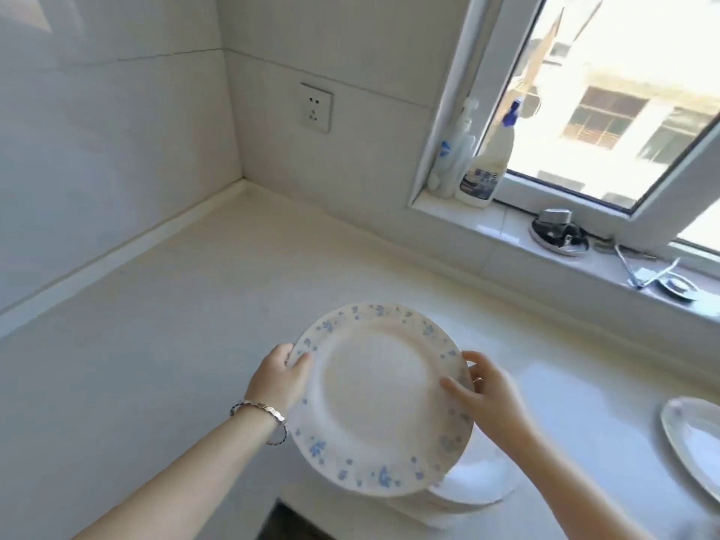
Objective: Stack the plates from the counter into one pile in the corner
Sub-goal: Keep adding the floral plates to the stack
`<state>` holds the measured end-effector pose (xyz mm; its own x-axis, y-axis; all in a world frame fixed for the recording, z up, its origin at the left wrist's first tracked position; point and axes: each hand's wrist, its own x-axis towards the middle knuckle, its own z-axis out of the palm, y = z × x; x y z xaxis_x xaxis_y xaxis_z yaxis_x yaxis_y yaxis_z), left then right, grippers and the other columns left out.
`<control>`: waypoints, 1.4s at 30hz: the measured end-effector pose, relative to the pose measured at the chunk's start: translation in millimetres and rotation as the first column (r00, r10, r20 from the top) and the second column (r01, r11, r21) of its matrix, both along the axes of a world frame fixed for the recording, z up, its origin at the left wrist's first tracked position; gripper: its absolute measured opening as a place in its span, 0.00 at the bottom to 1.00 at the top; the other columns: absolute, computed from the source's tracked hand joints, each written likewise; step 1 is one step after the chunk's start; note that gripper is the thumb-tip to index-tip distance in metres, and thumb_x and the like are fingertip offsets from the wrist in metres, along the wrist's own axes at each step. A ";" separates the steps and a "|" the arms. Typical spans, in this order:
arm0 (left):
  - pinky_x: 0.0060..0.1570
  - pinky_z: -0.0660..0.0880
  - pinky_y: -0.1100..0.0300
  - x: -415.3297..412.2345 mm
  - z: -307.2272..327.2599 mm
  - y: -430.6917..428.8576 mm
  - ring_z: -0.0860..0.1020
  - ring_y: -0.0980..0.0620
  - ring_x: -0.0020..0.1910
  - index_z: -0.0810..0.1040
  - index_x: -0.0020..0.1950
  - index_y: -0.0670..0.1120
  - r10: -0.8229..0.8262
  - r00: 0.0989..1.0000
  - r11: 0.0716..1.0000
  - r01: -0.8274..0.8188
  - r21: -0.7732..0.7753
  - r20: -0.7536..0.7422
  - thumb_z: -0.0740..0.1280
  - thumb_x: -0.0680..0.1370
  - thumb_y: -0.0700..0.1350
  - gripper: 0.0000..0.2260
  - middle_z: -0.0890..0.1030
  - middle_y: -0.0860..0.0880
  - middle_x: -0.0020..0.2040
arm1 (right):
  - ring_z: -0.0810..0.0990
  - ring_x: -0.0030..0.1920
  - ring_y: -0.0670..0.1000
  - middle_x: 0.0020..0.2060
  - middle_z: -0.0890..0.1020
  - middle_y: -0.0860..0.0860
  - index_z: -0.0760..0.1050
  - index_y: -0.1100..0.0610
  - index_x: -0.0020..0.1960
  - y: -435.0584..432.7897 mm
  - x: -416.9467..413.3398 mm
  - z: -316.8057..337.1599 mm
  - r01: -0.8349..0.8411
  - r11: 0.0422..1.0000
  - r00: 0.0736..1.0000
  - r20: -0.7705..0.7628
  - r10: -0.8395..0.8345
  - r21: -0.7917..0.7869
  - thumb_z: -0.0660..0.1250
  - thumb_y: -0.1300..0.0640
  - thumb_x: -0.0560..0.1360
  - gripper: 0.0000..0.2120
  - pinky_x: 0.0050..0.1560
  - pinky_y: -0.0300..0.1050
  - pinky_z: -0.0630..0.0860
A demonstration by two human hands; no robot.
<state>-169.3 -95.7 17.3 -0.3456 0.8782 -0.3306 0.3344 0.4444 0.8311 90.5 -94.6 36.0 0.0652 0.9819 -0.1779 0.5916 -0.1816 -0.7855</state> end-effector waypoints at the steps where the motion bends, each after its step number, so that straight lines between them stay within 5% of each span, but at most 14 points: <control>1: 0.38 0.67 0.58 19.0 -0.1 8.4 0.73 0.46 0.37 0.74 0.47 0.40 -0.036 0.999 0.999 0.036 -0.006 -0.026 0.60 0.77 0.48 0.11 0.74 0.47 0.39 | 0.81 0.37 0.47 0.38 0.80 0.48 0.72 0.48 0.54 -0.1 18.5 -1.4 0.038 0.999 0.999 0.004 -0.038 -0.001 0.71 0.55 0.71 0.14 0.28 0.31 0.72; 4: 0.33 0.65 0.60 66.3 -3.2 22.2 0.73 0.46 0.40 0.68 0.50 0.47 -0.141 0.980 0.989 0.133 -0.065 -0.142 0.59 0.78 0.52 0.09 0.73 0.53 0.37 | 0.80 0.36 0.47 0.37 0.79 0.46 0.71 0.49 0.54 -6.1 63.3 -10.1 0.129 0.992 0.990 0.061 -0.128 -0.011 0.71 0.54 0.70 0.14 0.30 0.35 0.73; 9: 0.29 0.64 0.60 106.7 -13.5 31.6 0.72 0.47 0.35 0.68 0.47 0.44 -0.352 0.866 0.934 0.302 -0.189 -0.355 0.57 0.78 0.52 0.11 0.73 0.49 0.35 | 0.79 0.35 0.46 0.36 0.78 0.44 0.72 0.54 0.59 -16.7 94.8 -30.1 0.215 0.972 0.974 0.097 -0.206 -0.096 0.70 0.55 0.71 0.17 0.30 0.33 0.73; 13: 0.47 0.72 0.56 114.2 -14.6 45.0 0.76 0.40 0.50 0.72 0.52 0.40 -0.431 0.766 0.902 0.363 -0.233 -0.477 0.57 0.78 0.51 0.14 0.74 0.41 0.53 | 0.80 0.52 0.54 0.51 0.82 0.52 0.68 0.54 0.65 -19.3 92.2 -43.2 0.218 0.967 0.953 0.244 -0.182 -0.133 0.66 0.48 0.72 0.23 0.50 0.48 0.77; 18: 0.57 0.70 0.54 110.9 -15.6 52.0 0.72 0.39 0.59 0.72 0.58 0.42 -0.519 0.662 0.854 0.418 -0.308 -0.540 0.58 0.78 0.53 0.17 0.69 0.40 0.59 | 0.78 0.54 0.53 0.53 0.79 0.48 0.65 0.49 0.63 -22.2 87.0 -47.0 0.208 0.972 0.843 0.525 -0.119 -0.113 0.58 0.39 0.73 0.23 0.46 0.45 0.73; 20: 0.58 0.69 0.54 107.9 -17.8 53.5 0.70 0.41 0.61 0.74 0.56 0.42 -0.507 0.691 0.860 0.448 -0.246 -0.516 0.59 0.78 0.51 0.15 0.72 0.40 0.56 | 0.77 0.56 0.52 0.55 0.77 0.46 0.65 0.46 0.65 -24.4 88.1 -49.7 0.250 0.963 0.804 0.576 -0.146 -0.105 0.57 0.38 0.73 0.24 0.46 0.44 0.72; 22: 0.58 0.67 0.55 104.2 -24.9 55.0 0.70 0.42 0.61 0.76 0.53 0.42 -0.456 0.816 0.888 0.446 -0.116 -0.355 0.58 0.79 0.47 0.12 0.74 0.41 0.55 | 0.77 0.56 0.51 0.56 0.75 0.47 0.65 0.45 0.67 -25.0 87.2 -54.1 0.313 0.944 0.839 0.495 -0.225 -0.102 0.60 0.40 0.73 0.24 0.44 0.43 0.69; 25: 0.68 0.64 0.54 104.2 -38.9 53.3 0.69 0.47 0.68 0.73 0.63 0.47 -0.381 0.918 0.924 0.381 0.018 0.108 0.53 0.82 0.48 0.16 0.73 0.46 0.67 | 0.74 0.58 0.46 0.60 0.74 0.47 0.66 0.49 0.69 -21.2 79.1 -62.5 0.427 0.892 0.901 -0.012 -0.433 -0.151 0.64 0.48 0.75 0.23 0.49 0.37 0.67; 28: 0.73 0.59 0.46 106.9 -50.2 50.9 0.64 0.52 0.72 0.67 0.66 0.64 -0.337 0.869 0.939 0.341 0.055 0.361 0.50 0.81 0.56 0.15 0.65 0.55 0.74 | 0.75 0.57 0.41 0.61 0.75 0.41 0.68 0.41 0.64 -17.4 70.8 -64.0 0.504 0.819 0.708 -0.411 -0.574 -0.275 0.60 0.47 0.78 0.15 0.50 0.37 0.72; 31: 0.72 0.61 0.44 105.8 -56.8 54.7 0.66 0.53 0.72 0.69 0.55 0.74 -0.332 0.823 0.938 0.341 0.065 0.461 0.50 0.81 0.56 0.13 0.66 0.56 0.73 | 0.79 0.44 0.28 0.51 0.77 0.32 0.73 0.35 0.53 -18.6 71.7 -66.0 0.523 0.782 0.554 -0.562 -0.614 -0.340 0.54 0.44 0.79 0.10 0.38 0.31 0.75; 34: 0.70 0.65 0.45 102.6 -61.8 55.9 0.69 0.52 0.70 0.68 0.62 0.69 -0.280 0.762 0.939 0.345 0.000 0.583 0.51 0.80 0.57 0.13 0.68 0.55 0.72 | 0.81 0.53 0.44 0.54 0.83 0.45 0.76 0.42 0.58 -25.5 75.7 -79.5 0.469 0.762 0.386 -0.672 -0.632 -0.448 0.47 0.38 0.78 0.22 0.49 0.43 0.77; 36: 0.57 0.75 0.49 100.0 -62.4 58.1 0.80 0.51 0.58 0.73 0.64 0.58 -0.170 0.691 0.912 0.380 -0.153 0.703 0.51 0.78 0.62 0.20 0.80 0.51 0.62 | 0.84 0.51 0.52 0.50 0.85 0.52 0.79 0.50 0.55 -32.8 74.7 -90.1 0.439 0.725 0.280 -0.686 -0.672 -0.531 0.46 0.35 0.77 0.28 0.49 0.50 0.76; 38: 0.43 0.77 0.55 97.2 -61.7 60.5 0.85 0.51 0.45 0.79 0.56 0.51 -0.121 0.660 0.859 0.443 -0.255 0.742 0.49 0.77 0.66 0.27 0.86 0.48 0.49 | 0.85 0.49 0.53 0.49 0.86 0.53 0.82 0.51 0.52 -38.5 72.8 -98.8 0.428 0.722 0.249 -0.697 -0.672 -0.543 0.47 0.36 0.77 0.29 0.46 0.50 0.77; 42: 0.42 0.75 0.55 93.9 -70.5 65.9 0.85 0.50 0.42 0.82 0.51 0.50 -0.130 0.629 0.840 0.480 -0.252 0.766 0.48 0.76 0.66 0.29 0.87 0.47 0.46 | 0.84 0.49 0.53 0.49 0.86 0.54 0.80 0.52 0.55 -40.8 71.9 -105.7 0.439 0.743 0.265 -0.718 -0.644 -0.505 0.48 0.39 0.78 0.27 0.46 0.49 0.78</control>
